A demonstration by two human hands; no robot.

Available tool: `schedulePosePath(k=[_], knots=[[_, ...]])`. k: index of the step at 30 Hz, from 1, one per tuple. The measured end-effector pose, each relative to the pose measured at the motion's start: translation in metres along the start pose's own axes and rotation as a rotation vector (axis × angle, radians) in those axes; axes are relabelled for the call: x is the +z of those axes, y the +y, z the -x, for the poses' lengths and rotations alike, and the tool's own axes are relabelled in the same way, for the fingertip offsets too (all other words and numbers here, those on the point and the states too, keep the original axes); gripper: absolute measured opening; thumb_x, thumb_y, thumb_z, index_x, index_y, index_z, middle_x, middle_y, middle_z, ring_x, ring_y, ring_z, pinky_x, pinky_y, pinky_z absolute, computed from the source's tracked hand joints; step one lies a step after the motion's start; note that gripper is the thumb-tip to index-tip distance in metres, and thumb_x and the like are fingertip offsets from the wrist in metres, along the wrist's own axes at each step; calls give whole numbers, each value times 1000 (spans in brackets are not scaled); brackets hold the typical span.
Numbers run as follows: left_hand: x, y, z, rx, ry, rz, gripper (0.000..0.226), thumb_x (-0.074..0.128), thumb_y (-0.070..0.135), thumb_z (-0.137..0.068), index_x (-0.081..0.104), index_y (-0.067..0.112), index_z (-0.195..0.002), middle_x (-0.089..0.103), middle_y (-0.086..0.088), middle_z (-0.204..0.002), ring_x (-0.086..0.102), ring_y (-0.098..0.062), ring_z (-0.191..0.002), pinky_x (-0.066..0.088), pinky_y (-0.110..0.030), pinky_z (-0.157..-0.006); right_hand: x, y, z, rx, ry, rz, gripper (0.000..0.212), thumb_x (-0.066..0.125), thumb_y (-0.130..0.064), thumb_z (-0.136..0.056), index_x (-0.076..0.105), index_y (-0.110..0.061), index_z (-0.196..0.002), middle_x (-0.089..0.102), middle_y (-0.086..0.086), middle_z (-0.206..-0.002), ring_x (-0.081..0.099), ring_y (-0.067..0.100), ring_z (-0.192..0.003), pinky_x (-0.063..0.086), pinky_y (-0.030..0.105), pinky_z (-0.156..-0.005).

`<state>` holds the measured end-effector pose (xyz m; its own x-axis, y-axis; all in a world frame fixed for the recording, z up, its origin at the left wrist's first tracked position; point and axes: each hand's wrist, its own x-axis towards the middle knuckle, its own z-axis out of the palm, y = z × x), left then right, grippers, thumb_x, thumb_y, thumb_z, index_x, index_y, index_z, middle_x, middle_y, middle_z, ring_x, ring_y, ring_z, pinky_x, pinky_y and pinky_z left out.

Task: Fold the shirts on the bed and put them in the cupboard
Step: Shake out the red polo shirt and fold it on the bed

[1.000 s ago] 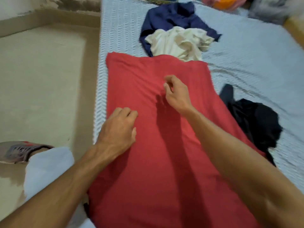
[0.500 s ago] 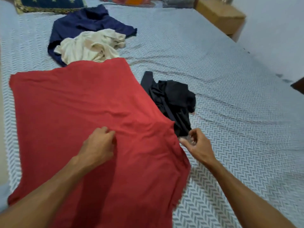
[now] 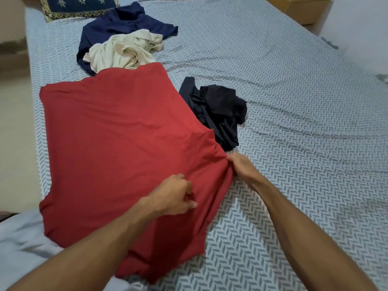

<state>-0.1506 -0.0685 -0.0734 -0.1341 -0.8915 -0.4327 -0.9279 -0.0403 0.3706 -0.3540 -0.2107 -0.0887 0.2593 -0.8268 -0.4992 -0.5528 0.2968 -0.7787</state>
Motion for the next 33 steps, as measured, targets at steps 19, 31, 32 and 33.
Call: schedulePosePath(k=[19, 31, 32, 33], knots=[[65, 64, 9, -47, 30, -41, 15, 56, 22, -89, 64, 24, -101, 50, -4, -111, 36, -32, -117, 43, -51, -102, 8, -7, 44, 336, -251, -724, 30, 77, -33, -89, 70, -11, -108, 71, 13, -75, 67, 22, -62, 59, 35, -66], [39, 37, -1, 63, 50, 239, 6, 70, 12, -76, 72, 17, -76, 65, 7, -71, 57, -8, -71, 29, -1, -62, -12, 9, 12, 132, 432, -1358, 47, 57, 12, -72, 62, -21, -105, 62, -2, -87, 55, 16, -78, 51, 33, -80], [39, 38, -1, 70, 50, 237, 5, 70, 12, -75, 72, 17, -75, 64, 8, -70, 56, -8, -70, 29, -1, -62, -13, 10, 10, 197, 384, -1298, 41, 65, 3, -77, 60, -17, -113, 64, 3, -103, 61, 18, -85, 56, 34, -78], [38, 39, -1, 76, 48, 237, 5, 70, 12, -75, 72, 16, -75, 63, 8, -70, 56, -7, -70, 29, -1, -62, -12, 10, 9, 269, 305, -1177, 42, 73, -9, -81, 57, -13, -120, 63, 8, -114, 66, 22, -93, 61, 37, -75]])
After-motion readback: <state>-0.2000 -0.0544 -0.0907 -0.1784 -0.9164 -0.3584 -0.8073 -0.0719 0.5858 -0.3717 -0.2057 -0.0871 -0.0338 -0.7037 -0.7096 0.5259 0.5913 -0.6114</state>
